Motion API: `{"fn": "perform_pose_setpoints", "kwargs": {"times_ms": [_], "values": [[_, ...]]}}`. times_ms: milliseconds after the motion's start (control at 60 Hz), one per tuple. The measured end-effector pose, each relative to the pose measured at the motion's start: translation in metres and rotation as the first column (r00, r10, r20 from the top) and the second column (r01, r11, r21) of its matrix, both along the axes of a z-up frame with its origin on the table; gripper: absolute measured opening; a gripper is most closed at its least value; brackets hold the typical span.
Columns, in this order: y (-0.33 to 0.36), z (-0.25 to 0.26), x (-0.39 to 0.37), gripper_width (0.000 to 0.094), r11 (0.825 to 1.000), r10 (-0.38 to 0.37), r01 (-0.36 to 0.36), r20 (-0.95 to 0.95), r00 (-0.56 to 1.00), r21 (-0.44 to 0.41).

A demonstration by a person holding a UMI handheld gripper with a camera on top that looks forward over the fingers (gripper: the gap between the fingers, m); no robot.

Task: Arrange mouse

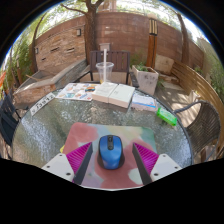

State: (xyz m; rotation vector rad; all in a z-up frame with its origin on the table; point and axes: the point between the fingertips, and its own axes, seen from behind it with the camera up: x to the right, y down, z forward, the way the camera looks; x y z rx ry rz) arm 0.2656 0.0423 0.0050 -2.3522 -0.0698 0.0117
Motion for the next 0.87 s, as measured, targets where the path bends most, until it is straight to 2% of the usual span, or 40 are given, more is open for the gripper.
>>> {"fn": "perform_pose_setpoints", "kwargs": {"times_ms": [17, 67, 250, 500, 667, 867], "values": [[-0.001, 0.004, 0.000, 0.0863, 1.000, 0.003, -0.003, 0.003, 1.000, 0.005], [-0.011, 0.022, -0.004, 0.0836, 1.000, 0.008, -0.009, 0.014, 1.000, 0.021], [-0.057, 0.093, -0.014, 0.0850, 0.996, 0.010, -0.015, 0.056, 0.998, 0.088], [-0.148, 0.164, -0.025, 0.0850, 0.987, -0.041, 0.026, 0.093, 0.995, 0.157], [-0.194, 0.177, -0.030, 0.0849, 0.984, -0.077, 0.061, 0.091, 0.993, 0.167], [-0.220, 0.186, -0.032, 0.0850, 0.981, -0.086, 0.067, 0.101, 0.991, 0.181]]}}
